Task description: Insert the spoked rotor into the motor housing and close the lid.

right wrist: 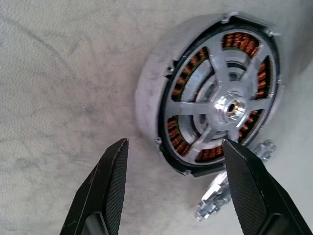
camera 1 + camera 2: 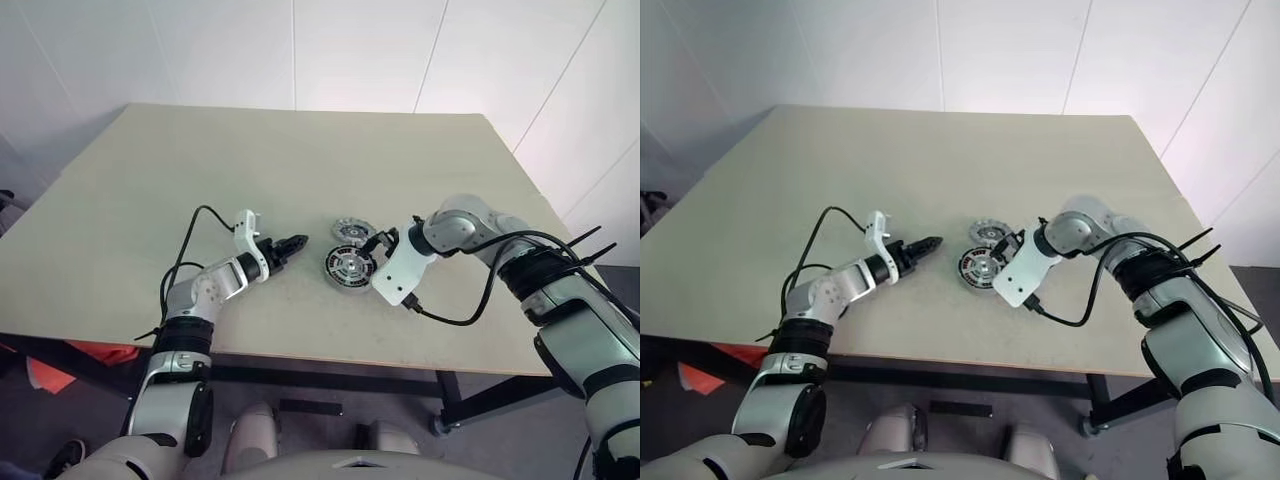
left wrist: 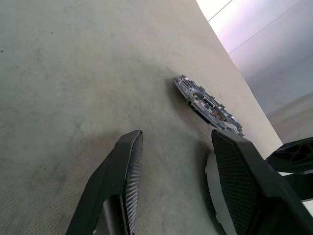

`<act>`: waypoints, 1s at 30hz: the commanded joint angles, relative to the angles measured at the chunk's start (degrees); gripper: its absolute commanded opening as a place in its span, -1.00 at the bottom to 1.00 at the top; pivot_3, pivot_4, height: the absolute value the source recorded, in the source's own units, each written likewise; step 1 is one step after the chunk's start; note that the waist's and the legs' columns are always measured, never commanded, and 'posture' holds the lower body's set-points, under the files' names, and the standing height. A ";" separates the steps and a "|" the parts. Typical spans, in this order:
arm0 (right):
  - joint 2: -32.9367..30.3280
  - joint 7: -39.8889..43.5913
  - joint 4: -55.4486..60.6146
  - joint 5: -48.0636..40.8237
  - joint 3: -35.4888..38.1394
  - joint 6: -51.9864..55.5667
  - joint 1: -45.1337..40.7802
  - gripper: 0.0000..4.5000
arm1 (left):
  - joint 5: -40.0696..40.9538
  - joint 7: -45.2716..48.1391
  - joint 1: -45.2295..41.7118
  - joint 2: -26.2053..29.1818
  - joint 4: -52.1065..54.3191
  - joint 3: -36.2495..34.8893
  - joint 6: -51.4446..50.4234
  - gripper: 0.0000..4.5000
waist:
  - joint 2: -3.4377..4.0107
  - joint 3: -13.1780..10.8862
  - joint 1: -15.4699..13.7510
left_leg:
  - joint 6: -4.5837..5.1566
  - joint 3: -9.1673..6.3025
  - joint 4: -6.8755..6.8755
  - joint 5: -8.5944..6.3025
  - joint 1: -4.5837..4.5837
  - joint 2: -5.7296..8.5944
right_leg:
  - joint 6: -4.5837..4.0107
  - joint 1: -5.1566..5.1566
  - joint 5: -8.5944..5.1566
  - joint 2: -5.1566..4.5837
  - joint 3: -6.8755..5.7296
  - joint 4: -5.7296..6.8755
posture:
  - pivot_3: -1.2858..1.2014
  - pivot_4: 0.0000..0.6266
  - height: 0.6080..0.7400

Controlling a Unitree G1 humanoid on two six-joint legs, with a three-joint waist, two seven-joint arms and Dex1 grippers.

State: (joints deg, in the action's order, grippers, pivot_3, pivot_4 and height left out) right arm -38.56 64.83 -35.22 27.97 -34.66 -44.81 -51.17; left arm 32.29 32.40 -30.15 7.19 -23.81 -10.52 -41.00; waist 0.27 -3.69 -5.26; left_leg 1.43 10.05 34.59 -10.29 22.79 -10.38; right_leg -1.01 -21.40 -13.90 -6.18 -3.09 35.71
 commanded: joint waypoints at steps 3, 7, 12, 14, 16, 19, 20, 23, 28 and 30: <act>1.24 -2.02 -5.63 2.83 -1.02 -2.04 -2.48 0.52 | 0.19 0.00 -0.15 0.04 2.20 -0.36 0.95 0.06 | -0.01 0.00 0.15 | 0.00 0.00 0.00 0.00 -0.06 -0.06 | 0.00 0.03 0.00 0.04 0.00 0.02 | 0.03 -1.00 1.00; 1.53 -0.86 -6.69 1.66 -0.70 -2.60 -2.54 0.34 | -0.05 -0.02 -0.21 -0.01 2.02 -0.20 1.13 0.06 | -0.01 0.00 0.53 | -0.02 0.00 0.00 0.00 -0.32 -0.05 | 0.00 0.28 0.00 0.03 0.01 0.01 | 0.03 -1.00 1.00; 1.42 -0.83 -6.27 1.55 -0.51 -3.55 -2.42 -0.34 | -0.33 0.08 -0.52 -0.13 1.37 -0.07 1.57 0.06 | -0.01 0.00 0.64 | -0.03 0.00 -0.01 -0.01 -0.44 -0.02 | 0.00 0.39 0.00 0.03 0.04 0.00 | 0.03 -1.00 1.00; 1.36 -0.74 -5.65 1.61 -0.67 -4.09 -2.20 -0.34 | -0.46 0.16 -0.97 -0.13 0.77 -0.13 1.84 0.06 | -0.02 0.01 0.70 | -0.03 0.01 -0.04 -0.01 -0.43 -0.04 | 0.00 0.38 0.00 0.04 0.03 -0.02 | 0.03 -1.00 1.00; 1.37 -0.23 -5.20 1.20 -0.72 -4.26 -1.97 -0.34 | -0.65 0.26 -1.29 -0.19 0.31 -0.16 2.12 0.06 | -0.02 0.01 0.83 | -0.02 0.01 -0.06 -0.01 -0.36 -0.04 | 0.00 0.29 0.00 0.03 0.03 -0.03 | 0.03 -1.00 1.00; 1.79 -0.51 -5.40 1.33 -0.38 -3.20 -2.28 -0.34 | -0.85 0.31 -1.51 -0.34 -0.04 -0.21 2.45 0.06 | -0.02 0.01 0.91 | 0.00 0.01 -0.06 -0.01 -0.27 -0.04 | 0.00 0.22 0.00 0.04 0.02 -0.04 | 0.03 -1.00 1.00; 1.88 -1.11 -5.72 1.80 -0.31 -3.13 -2.57 -0.48 | -0.89 0.29 -1.54 -0.38 -0.10 -0.23 2.54 0.06 | -0.02 0.01 0.94 | 0.00 0.01 -0.06 -0.02 -0.27 -0.04 | -0.01 0.23 0.00 0.03 0.02 -0.05 | 0.03 -1.00 1.00; 2.06 -1.67 -6.34 1.89 0.04 -3.43 -3.01 -0.83 | -0.92 0.25 -1.42 -0.47 -0.02 -0.24 2.62 0.06 | -0.04 0.00 1.19 | 0.00 0.01 -0.06 -0.02 -0.32 -0.05 | -0.01 0.26 0.00 0.04 0.02 -0.05 | 0.03 -1.00 1.00; 3.07 0.52 -3.60 -1.65 1.72 0.84 -2.15 -1.00 | -1.03 0.16 -1.29 -0.37 -0.17 -0.35 2.85 0.06 | -0.03 0.00 1.32 | -0.02 0.01 -0.06 -0.01 -0.33 -0.05 | -0.01 0.25 0.00 0.04 0.03 -0.01 | 0.03 -1.00 1.00; 4.57 2.74 -0.50 -5.22 2.89 5.38 -1.03 -1.00 | -1.08 0.09 -1.12 -0.35 -0.07 -0.37 2.89 0.06 | -0.04 -0.01 1.37 | -0.02 0.01 -0.06 -0.01 -0.33 -0.05 | -0.01 0.25 0.00 0.04 0.03 -0.02 | 0.03 -1.00 1.00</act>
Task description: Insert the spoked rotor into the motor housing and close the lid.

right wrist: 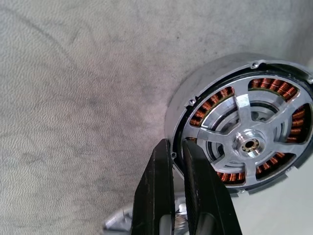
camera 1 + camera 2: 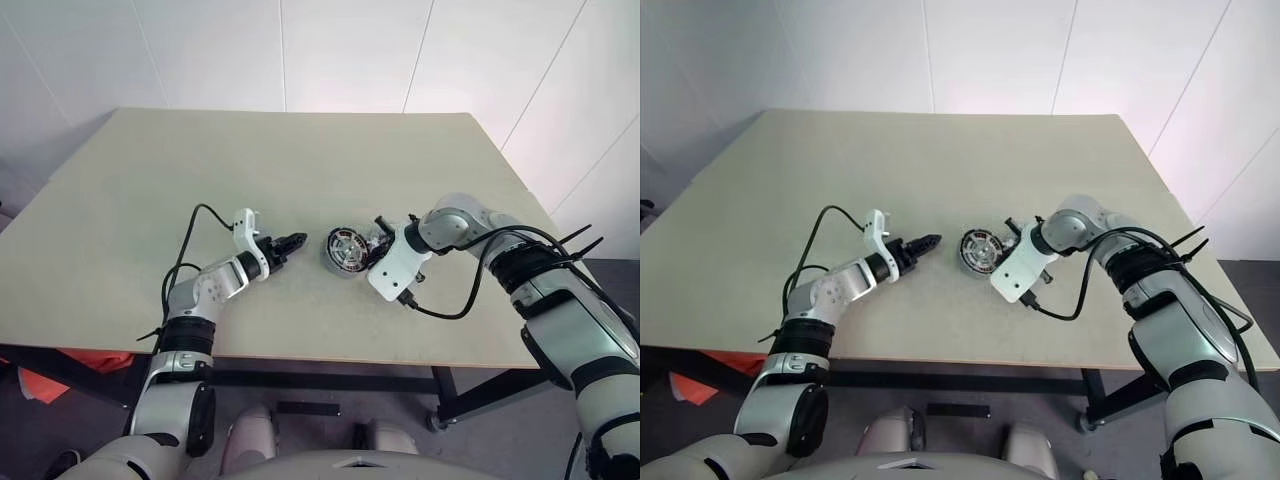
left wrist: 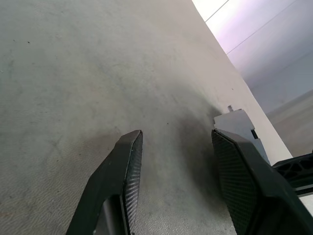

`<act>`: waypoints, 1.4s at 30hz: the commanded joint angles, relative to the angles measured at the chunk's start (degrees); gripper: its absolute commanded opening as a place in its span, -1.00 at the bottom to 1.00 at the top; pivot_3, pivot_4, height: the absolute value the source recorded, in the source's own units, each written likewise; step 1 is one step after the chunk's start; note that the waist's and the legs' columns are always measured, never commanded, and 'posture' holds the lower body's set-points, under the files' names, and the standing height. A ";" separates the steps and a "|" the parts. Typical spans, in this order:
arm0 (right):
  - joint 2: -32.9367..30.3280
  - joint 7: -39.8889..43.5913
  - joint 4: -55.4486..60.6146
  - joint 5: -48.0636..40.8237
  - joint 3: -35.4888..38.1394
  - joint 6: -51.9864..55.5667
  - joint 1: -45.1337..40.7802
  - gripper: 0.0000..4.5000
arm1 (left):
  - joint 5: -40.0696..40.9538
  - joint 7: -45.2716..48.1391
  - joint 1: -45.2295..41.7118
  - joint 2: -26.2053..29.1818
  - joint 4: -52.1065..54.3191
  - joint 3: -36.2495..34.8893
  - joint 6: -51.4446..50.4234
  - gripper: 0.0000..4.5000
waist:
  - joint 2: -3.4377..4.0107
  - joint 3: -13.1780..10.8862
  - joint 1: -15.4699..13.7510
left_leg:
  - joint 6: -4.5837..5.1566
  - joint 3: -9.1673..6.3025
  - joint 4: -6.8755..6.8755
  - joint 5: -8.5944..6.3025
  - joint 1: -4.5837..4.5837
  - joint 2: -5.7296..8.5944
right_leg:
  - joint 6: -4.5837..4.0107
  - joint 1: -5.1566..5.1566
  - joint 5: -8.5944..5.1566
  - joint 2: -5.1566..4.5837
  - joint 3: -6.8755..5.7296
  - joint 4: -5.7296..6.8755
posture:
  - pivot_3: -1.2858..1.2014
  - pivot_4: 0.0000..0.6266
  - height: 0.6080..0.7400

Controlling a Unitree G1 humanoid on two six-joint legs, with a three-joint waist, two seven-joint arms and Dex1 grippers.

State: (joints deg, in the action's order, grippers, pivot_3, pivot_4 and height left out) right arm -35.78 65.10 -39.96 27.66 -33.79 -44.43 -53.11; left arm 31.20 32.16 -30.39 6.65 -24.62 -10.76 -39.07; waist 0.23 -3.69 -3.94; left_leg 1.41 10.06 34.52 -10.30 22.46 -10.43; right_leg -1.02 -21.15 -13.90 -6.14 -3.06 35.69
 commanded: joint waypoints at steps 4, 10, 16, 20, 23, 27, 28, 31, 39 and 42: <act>3.89 3.67 7.99 -6.77 3.68 12.13 1.56 -1.00 | -0.02 0.17 -0.64 0.09 0.89 -0.14 1.02 0.06 | -0.01 -0.01 0.56 | 0.00 0.00 -0.02 0.00 0.07 -0.08 | 0.00 -0.12 0.00 0.06 0.00 0.00 | 0.03 -1.00 1.00; 5.38 7.95 15.93 -10.52 4.75 23.18 3.56 -1.00 | -0.18 -0.07 -0.24 -0.23 1.25 0.07 0.99 0.06 | 0.00 -0.01 0.94 | -0.03 0.00 -0.07 0.03 0.29 -0.20 | -0.01 -0.35 0.00 0.15 -0.01 -0.01 | 0.03 -1.00 1.00; 7.32 7.13 18.76 -9.77 4.85 31.77 3.77 -1.00 | -0.21 -0.16 0.15 -0.13 1.85 0.12 0.78 0.06 | 0.00 -0.01 0.74 | 0.06 0.00 -0.04 0.08 0.67 -0.13 | -0.02 -0.70 0.01 0.10 -0.01 0.00 | 0.03 -1.00 1.00; 8.52 6.38 16.50 -9.40 4.42 34.75 3.80 -1.00 | -0.22 -0.23 0.26 -0.02 1.97 0.15 0.82 0.06 | 0.00 -0.01 0.78 | -0.04 0.00 -0.04 0.04 0.64 -0.15 | -0.02 -0.71 0.01 0.10 -0.01 0.02 | 0.03 -1.00 1.00; 9.74 4.87 15.88 -10.66 5.74 36.18 3.80 -0.68 | -0.19 -0.27 0.21 0.27 2.16 0.10 0.65 0.06 | 0.00 -0.01 0.92 | -0.12 0.00 -0.04 0.09 0.55 -0.17 | -0.06 -0.66 0.04 0.11 -0.01 0.08 | 0.03 -1.00 1.00; 9.84 4.83 18.87 -13.46 8.41 38.04 3.37 -0.10 | -0.12 0.12 -0.10 1.23 1.76 -0.26 0.74 0.06 | 0.00 -0.02 0.77 | -0.20 0.00 -0.05 0.13 0.54 -0.19 | -0.09 -0.68 0.06 0.12 -0.01 0.11 | 0.03 -1.00 1.00; 9.65 5.17 19.34 -13.79 8.57 38.11 3.39 0.06 | -0.13 0.17 -0.14 1.33 1.68 -0.29 0.78 0.06 | 0.00 -0.02 0.71 | -0.20 0.00 -0.05 0.13 0.56 -0.18 | -0.09 -0.68 0.06 0.12 -0.01 0.09 | 0.03 -1.00 1.00; 8.57 6.58 25.05 -18.07 11.68 42.75 4.46 0.21 | 0.02 0.39 -0.81 1.98 1.37 -0.76 0.94 0.06 | 0.01 -0.02 0.22 | -0.18 0.00 -0.06 0.12 0.64 -0.17 | -0.09 -0.74 0.06 0.12 -0.01 0.05 | 0.03 -1.00 1.00; 12.71 -8.38 36.36 -27.52 28.08 79.74 8.22 0.21 | 0.33 1.16 -0.84 1.64 2.60 0.47 0.07 0.06 | 0.01 -0.02 -0.76 | -0.19 0.01 -0.09 0.14 0.65 -0.14 | -0.09 -0.76 0.07 0.10 -0.01 0.07 | 0.03 -1.00 1.00; 16.33 -18.89 41.60 -30.27 39.33 99.93 12.20 0.21 | -0.06 1.07 -1.07 1.39 1.95 0.87 -0.12 0.06 | 0.00 -0.01 -1.52 | -0.27 0.00 -0.11 0.18 0.53 -0.15 | -0.09 -0.67 0.07 0.11 -0.01 0.08 | 0.03 -1.00 1.00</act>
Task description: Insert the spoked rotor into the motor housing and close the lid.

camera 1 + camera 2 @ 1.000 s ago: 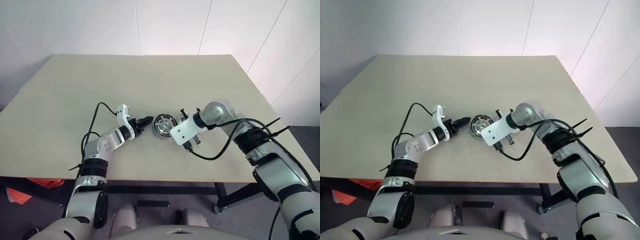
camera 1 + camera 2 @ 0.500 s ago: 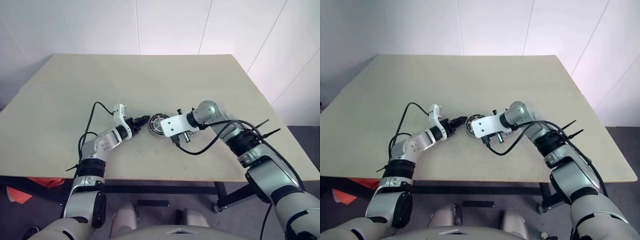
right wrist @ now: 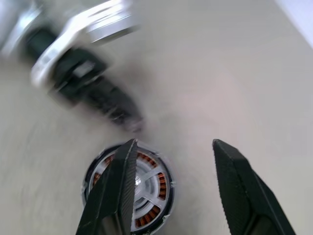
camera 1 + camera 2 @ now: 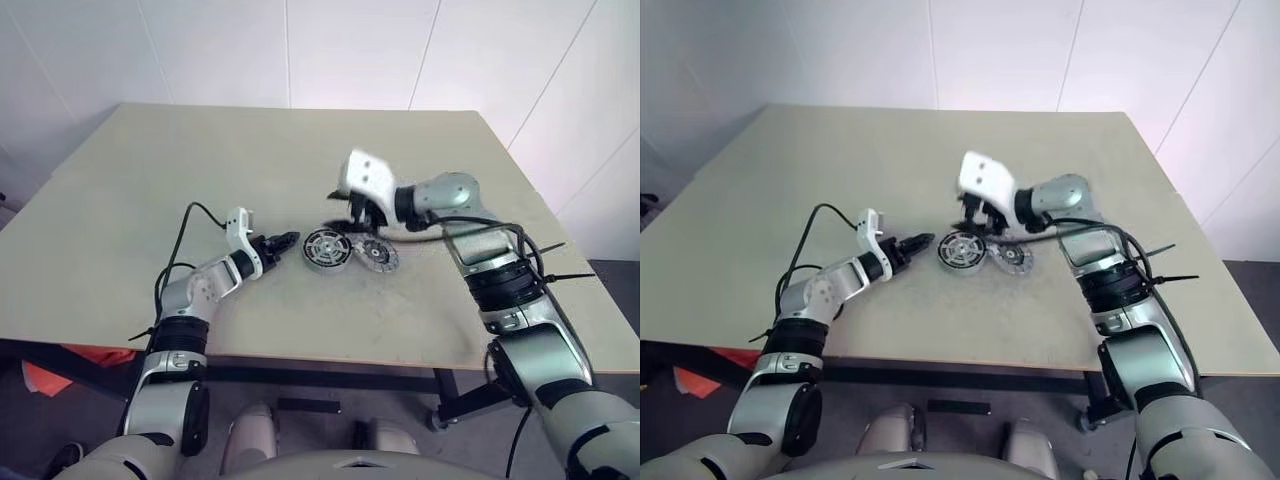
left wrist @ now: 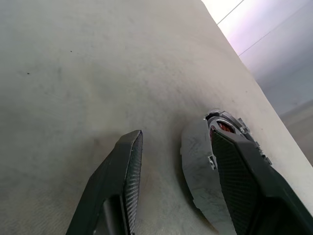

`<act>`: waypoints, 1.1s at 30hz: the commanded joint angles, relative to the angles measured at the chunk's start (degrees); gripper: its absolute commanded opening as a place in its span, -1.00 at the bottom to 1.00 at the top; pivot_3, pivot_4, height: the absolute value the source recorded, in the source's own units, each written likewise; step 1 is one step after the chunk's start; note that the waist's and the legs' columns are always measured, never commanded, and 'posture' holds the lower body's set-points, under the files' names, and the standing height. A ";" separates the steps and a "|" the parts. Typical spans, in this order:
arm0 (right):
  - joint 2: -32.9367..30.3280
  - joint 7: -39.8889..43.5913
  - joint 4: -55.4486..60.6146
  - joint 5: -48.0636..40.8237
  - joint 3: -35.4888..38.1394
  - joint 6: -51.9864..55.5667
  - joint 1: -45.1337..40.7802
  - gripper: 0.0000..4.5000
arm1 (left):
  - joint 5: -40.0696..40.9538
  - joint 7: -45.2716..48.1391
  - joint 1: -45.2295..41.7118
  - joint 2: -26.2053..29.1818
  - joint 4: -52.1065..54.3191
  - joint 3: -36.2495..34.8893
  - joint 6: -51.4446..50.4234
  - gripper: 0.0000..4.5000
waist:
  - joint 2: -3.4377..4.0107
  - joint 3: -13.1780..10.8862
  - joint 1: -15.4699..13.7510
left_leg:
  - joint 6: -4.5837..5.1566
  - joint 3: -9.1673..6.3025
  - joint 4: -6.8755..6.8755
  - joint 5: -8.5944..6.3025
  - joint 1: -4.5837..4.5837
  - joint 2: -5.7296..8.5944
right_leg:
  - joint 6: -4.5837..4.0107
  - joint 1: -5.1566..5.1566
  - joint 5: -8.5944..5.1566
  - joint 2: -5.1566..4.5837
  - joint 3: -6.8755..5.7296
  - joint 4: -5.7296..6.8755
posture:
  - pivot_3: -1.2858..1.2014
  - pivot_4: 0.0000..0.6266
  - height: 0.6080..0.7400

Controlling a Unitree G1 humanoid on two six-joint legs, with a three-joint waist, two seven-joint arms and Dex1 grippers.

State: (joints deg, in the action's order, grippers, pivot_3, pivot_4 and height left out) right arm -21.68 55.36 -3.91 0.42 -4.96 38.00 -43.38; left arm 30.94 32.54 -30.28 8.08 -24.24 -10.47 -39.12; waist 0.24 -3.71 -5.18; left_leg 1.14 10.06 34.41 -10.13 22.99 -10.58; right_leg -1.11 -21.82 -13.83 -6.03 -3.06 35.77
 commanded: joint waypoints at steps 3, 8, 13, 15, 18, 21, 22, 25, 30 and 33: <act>6.19 -16.05 12.56 -4.59 22.85 39.27 6.10 0.21 | -0.19 1.30 -1.89 -0.06 -0.02 1.35 -0.51 0.06 | 0.00 0.00 -1.00 | -0.38 0.00 -0.21 0.23 -0.13 0.06 | 0.00 0.07 0.00 -0.01 0.00 -0.05 | 0.03 -1.00 1.00; 17.31 -23.23 24.09 -6.22 37.61 54.50 11.54 0.21 | -0.41 2.97 -4.51 -0.27 -3.51 1.84 -0.76 0.06 | 0.05 0.02 -1.21 | -0.73 0.00 -0.57 0.44 -0.15 0.07 | 0.03 -0.20 0.01 0.06 0.04 -0.03 | 0.03 -1.00 1.00; 32.07 -34.82 31.78 -6.39 49.82 54.50 13.28 0.21 | -1.56 4.34 -6.21 -0.38 -5.94 3.00 -0.49 0.06 | 0.09 0.02 -1.24 | -1.59 0.01 -1.74 1.00 -0.70 0.08 | 0.07 -0.26 -0.02 0.21 0.14 -0.11 | 0.03 -1.00 1.00; 36.44 -38.81 34.01 -6.77 52.52 54.50 14.05 0.21 | -1.90 4.81 -6.43 -0.26 -6.44 3.49 -0.51 0.06 | 0.11 0.02 -2.03 | -1.86 0.00 -2.09 1.20 -0.85 0.09 | 0.09 -0.24 -0.03 0.27 0.16 -0.21 | 0.03 -1.00 1.00; 37.65 -42.74 33.81 -8.92 54.54 54.50 14.04 0.21 | -2.30 5.42 -6.65 0.23 -6.68 3.97 -0.72 0.06 | 0.13 0.03 -2.18 | -1.97 -0.01 -2.25 1.26 -0.96 0.02 | 0.48 -0.21 -0.10 0.40 0.18 -0.26 | 0.03 -1.00 1.00; 38.32 -45.78 32.89 -11.30 55.82 54.50 14.10 0.21 | -2.60 5.62 -6.63 0.92 -5.82 4.13 -1.44 0.06 | 0.19 0.05 -2.18 | -2.05 -0.01 -2.31 1.31 -1.00 -0.11 | 0.57 -0.23 -0.05 0.55 0.20 -0.26 | 0.03 -1.00 1.00; 38.53 -46.61 32.69 -12.29 56.07 54.50 14.11 0.21 | -2.63 5.64 -6.68 1.07 -5.74 4.10 -1.55 0.06 | 0.21 0.05 -2.18 | -2.06 -0.01 -2.31 1.31 -1.00 -0.15 | 0.55 -0.23 -0.03 0.60 0.20 -0.26 | 0.03 -1.00 1.00; 39.81 -49.09 32.23 -16.83 55.91 54.50 14.79 0.21 | -2.77 5.79 -6.76 1.84 -5.75 3.90 -1.70 0.06 | 0.26 0.05 -2.17 | -2.09 -0.02 -2.32 1.33 -1.02 -0.25 | 0.54 -0.23 -0.02 0.70 0.20 -0.26 | 0.03 -1.00 1.00; 39.30 -53.20 29.08 -28.85 54.52 54.50 16.34 0.21 | -2.79 5.99 -6.38 2.77 -5.13 3.69 -1.99 0.06 | 0.30 0.07 -2.19 | -2.10 -0.02 -2.32 1.33 -1.04 -0.24 | 0.55 -0.20 -0.02 0.70 0.22 -0.26 | 0.03 -1.00 1.00; 37.02 -56.35 26.67 -35.74 53.06 54.50 17.25 0.21 | -2.62 5.74 -6.17 2.86 -4.50 3.56 -2.27 0.06 | 0.31 0.07 -2.21 | -2.11 -0.03 -2.32 1.34 -1.04 -0.23 | 0.40 -0.18 0.07 0.69 0.22 -0.26 | 0.03 -1.00 1.00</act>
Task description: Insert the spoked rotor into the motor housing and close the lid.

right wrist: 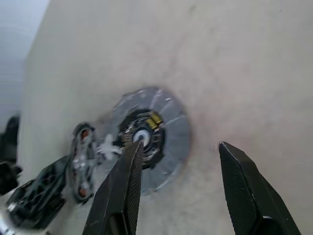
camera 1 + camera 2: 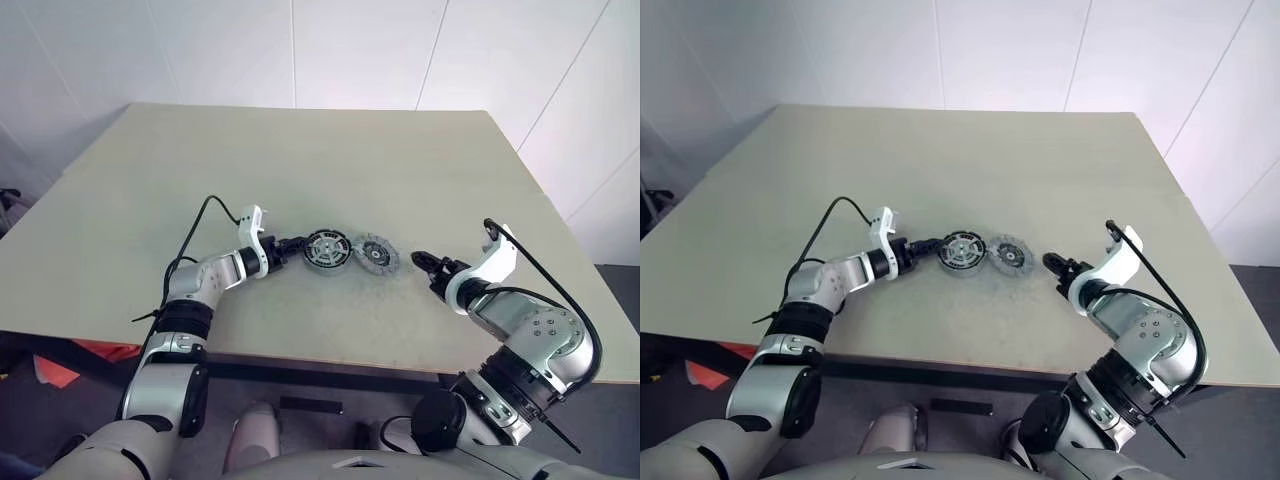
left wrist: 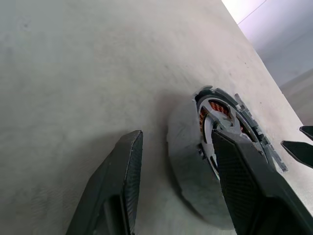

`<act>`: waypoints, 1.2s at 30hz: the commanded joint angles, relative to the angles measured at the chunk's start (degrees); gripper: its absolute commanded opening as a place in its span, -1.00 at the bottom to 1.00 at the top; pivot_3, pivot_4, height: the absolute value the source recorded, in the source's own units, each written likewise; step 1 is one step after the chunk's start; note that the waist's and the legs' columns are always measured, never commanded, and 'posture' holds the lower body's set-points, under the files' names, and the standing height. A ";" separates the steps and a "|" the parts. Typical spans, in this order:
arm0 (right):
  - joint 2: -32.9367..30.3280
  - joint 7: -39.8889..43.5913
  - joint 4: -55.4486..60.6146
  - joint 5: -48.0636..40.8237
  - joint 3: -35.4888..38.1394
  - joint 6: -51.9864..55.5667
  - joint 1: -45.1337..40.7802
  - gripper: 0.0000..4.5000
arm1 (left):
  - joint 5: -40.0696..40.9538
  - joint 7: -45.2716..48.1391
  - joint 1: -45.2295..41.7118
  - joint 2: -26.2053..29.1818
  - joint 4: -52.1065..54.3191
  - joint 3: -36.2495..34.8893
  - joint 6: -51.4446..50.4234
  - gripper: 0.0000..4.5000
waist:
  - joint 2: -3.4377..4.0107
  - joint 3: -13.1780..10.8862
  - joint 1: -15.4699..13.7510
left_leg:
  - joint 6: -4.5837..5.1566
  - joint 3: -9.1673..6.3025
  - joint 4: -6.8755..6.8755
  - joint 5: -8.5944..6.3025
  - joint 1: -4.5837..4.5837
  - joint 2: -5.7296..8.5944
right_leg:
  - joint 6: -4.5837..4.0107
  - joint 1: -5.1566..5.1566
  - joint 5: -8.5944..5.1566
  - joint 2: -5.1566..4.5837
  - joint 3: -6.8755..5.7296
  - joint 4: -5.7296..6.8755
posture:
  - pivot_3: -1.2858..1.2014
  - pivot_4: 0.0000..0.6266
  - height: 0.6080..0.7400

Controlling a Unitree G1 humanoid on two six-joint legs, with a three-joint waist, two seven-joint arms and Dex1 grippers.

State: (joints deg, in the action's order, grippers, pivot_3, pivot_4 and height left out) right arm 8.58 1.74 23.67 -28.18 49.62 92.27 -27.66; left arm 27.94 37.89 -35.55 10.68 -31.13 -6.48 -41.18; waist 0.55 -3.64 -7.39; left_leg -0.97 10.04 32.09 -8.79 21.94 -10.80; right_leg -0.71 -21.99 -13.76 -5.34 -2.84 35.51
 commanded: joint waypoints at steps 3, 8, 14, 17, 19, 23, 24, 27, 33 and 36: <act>5.03 -6.86 -2.98 -13.04 -1.92 0.23 2.24 0.21 | 0.40 0.20 -0.73 0.23 2.71 -0.56 -0.32 0.06 | 0.00 0.00 0.00 | -0.01 -0.01 0.00 0.01 0.00 0.00 | -0.03 0.01 0.02 0.00 0.00 0.00 | 0.03 -1.00 1.00; 1.96 -12.94 -6.85 -19.28 -3.01 0.23 3.61 0.21 | 0.41 0.04 -0.41 0.50 3.01 -0.94 -0.36 0.06 | 0.00 0.01 -0.03 | -0.02 -0.01 0.00 0.01 0.01 0.00 | -0.03 0.00 0.02 0.00 -0.01 0.00 | 0.03 -1.00 1.00; -0.51 -16.80 -8.82 -23.49 -3.22 0.23 3.91 0.21 | 0.10 0.27 -0.07 0.88 2.80 -1.04 -0.01 0.06 | 0.02 0.04 -0.01 | -0.04 -0.01 0.00 0.02 -0.02 -0.01 | 0.21 0.02 -0.11 0.01 -0.02 0.01 | 0.03 -1.00 1.00; -2.39 -17.49 -8.98 -26.52 -2.15 0.23 2.04 0.21 | -0.06 0.45 -0.22 1.12 2.30 -1.01 0.26 0.06 | 0.02 0.04 -0.01 | -0.04 -0.01 0.00 0.02 -0.02 -0.02 | 0.28 0.03 -0.15 0.01 -0.02 0.01 | 0.03 -1.00 1.00; -3.74 -18.11 -9.11 -28.27 -1.39 0.23 0.39 0.21 | -0.12 0.51 -0.34 1.15 2.12 -0.93 0.34 0.06 | 0.02 0.04 -0.01 | -0.04 -0.01 0.00 0.02 -0.01 -0.01 | 0.29 0.02 -0.15 0.01 -0.02 0.01 | 0.03 -1.00 1.00; -5.91 -19.72 -9.69 -30.71 -1.22 0.23 -0.75 0.21 | -0.35 0.63 -0.77 0.80 1.45 -0.67 0.72 0.06 | 0.02 0.04 -0.07 | -0.07 -0.01 0.01 0.04 0.01 0.00 | 0.26 0.01 -0.11 0.01 -0.02 0.02 | 0.03 -1.00 1.00; -6.17 -20.17 -9.83 -30.98 -1.29 0.23 -0.88 0.21 | -0.43 0.73 -0.88 0.77 1.21 -0.63 0.86 0.06 | 0.03 0.04 -0.11 | -0.07 -0.01 0.01 0.04 0.01 0.00 | 0.26 0.01 -0.11 0.01 -0.02 0.02 | 0.03 -1.00 1.00; -7.32 -21.04 -10.32 -31.64 -1.23 0.23 -1.04 0.21 | -0.59 0.89 -1.08 0.57 0.73 -0.44 1.19 0.06 | 0.03 0.04 -0.15 | -0.07 -0.02 0.01 0.04 0.03 0.00 | 0.20 0.01 -0.07 0.01 -0.02 0.02 | 0.03 -1.00 1.00; -8.49 -20.67 -11.88 -30.25 -2.11 0.23 2.67 0.21 | -0.73 1.03 -1.06 0.49 0.81 -0.35 1.13 0.06 | 0.03 0.04 -0.43 | -0.07 -0.02 0.02 0.04 0.03 0.00 | 0.19 0.01 -0.07 0.00 -0.03 0.02 | 0.03 -1.00 1.00; -8.31 -20.10 -12.05 -29.52 -2.11 0.23 3.76 0.21 | -0.75 1.16 -0.98 0.82 1.05 -0.40 0.94 0.06 | 0.04 0.05 -0.41 | -0.07 -0.03 0.03 0.04 0.05 0.00 | 0.18 0.00 -0.06 0.00 -0.03 0.02 | 0.03 -1.00 1.00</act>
State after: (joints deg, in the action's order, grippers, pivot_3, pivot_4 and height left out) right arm 0.19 -18.58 11.47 -57.53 48.07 92.06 -23.93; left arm 27.41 38.40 -35.27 10.95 -31.06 -6.74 -40.97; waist 0.58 -3.59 -7.80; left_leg -1.04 10.01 32.12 -8.75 21.98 -10.81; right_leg -0.53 -21.99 -13.82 -5.33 -2.87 35.53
